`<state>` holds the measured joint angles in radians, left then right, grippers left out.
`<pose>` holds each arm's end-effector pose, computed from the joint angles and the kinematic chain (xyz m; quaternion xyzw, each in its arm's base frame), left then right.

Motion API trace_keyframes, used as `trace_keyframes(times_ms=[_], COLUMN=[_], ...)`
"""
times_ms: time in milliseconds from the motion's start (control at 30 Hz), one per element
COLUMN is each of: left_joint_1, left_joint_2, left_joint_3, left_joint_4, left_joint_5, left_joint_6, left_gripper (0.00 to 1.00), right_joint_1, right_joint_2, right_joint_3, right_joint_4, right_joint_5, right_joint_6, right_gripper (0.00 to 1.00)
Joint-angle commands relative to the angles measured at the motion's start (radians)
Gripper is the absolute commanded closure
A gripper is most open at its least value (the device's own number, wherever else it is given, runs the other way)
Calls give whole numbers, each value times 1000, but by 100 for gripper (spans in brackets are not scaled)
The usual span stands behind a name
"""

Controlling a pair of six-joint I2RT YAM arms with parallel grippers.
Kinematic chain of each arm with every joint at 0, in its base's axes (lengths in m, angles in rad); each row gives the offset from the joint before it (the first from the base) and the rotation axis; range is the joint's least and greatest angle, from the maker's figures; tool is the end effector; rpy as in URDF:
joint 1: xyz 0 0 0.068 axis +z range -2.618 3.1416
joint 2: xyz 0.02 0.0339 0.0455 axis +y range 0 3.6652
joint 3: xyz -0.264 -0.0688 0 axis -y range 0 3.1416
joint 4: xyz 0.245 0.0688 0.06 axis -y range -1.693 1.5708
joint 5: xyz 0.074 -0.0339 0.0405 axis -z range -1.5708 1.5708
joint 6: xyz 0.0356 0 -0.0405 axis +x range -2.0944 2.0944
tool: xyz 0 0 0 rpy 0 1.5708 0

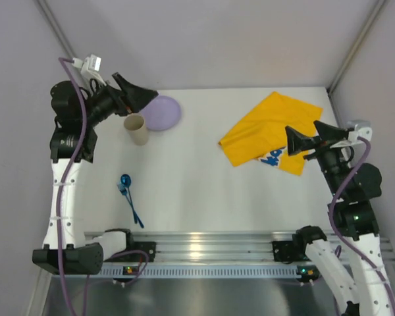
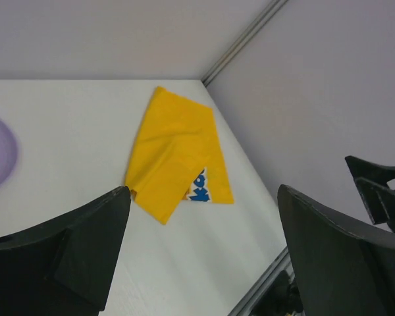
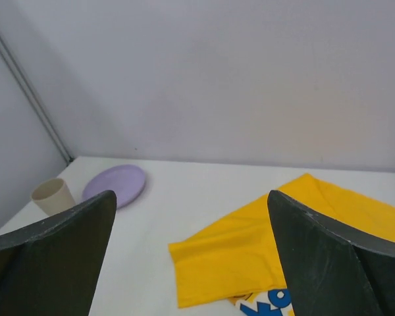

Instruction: Set the dinner table for one person

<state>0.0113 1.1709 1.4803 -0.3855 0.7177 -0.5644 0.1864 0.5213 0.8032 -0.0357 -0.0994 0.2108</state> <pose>0.2331 -0.0208 0.4808 0.0339 0.7263 -0.4216 0.5419 0.1132 0.0249 0.3974 -0.0317 0.6146 0.1853 0.7661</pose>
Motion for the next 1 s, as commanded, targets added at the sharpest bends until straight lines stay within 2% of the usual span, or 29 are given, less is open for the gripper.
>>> trace_keyframes(times_ms=[0,67,100,133,167,233,267,300,333,367,400,433,467,500,533,567,600,633,667,733,800,967], left_joint_1=[1,-1,-7,-49,-62,-106,-125,-146,-210,-253,-302,-414,-469,-519,-587,-617,-648,-712,-746,-826,-856,-867], left_joint_2=[33,41,38,29,26,41,65,152,200,246,322,358,399,492,551,625,736,797,841,966,1024,1127], left_joint_3=[34,-10,-59,-184,-252,-406,-414,-391,-274,-197,-111,81,165,232,361,427,484,561,586,621,623,614], left_joint_4=[99,277,421,564,843,997,1073,1086,1046,819,648,455,257,71,-29,-117,-266,-318,-360,-447,-470,-444], left_joint_5=[-20,76,107,121,91,7,-26,15,52,69,10,-89,-201,-380,-452,-556,-633,-787,-875,-1005,-1063,-1022], left_joint_6=[-205,-360,-427,-575,-647,-792,-811,-812,-733,-645,-524,-227,-110,-21,89,127,162,240,273,351,363,357], left_gripper=[1,1,1,1,1,1,1,1,1,1,1,1,1,1,1,1,7,9,13,28,34,34], right_joint_1=[15,16,18,21,25,30,31,30,31,30,30,31,30,30,30,30,28,30,28,28,28,28], right_joint_2=[-50,-69,-69,-70,-69,-110,-121,-124,-115,-103,-86,-46,-26,-8,34,54,74,110,126,158,161,123], right_joint_3=[111,160,212,237,252,193,168,128,114,107,109,117,129,158,181,201,246,261,274,292,281,251], right_joint_4=[-92,-165,-197,-278,-336,-482,-525,-542,-549,-561,-608,-636,-661,-706,-725,-745,-785,-806,-828,-897,-938,-958], right_joint_5=[-11,-19,-26,-39,18,200,272,247,201,132,122,122,150,170,182,187,185,181,176,187,207,208], right_joint_6=[33,73,73,78,126,305,425,438,437,434,432,426,394,378,359,325,312,305,299,306,328,323], right_gripper=[0,1,0,0,0,0,0,0,0,0,0,0,0,0,0,0,0,0,0,0,0,0])
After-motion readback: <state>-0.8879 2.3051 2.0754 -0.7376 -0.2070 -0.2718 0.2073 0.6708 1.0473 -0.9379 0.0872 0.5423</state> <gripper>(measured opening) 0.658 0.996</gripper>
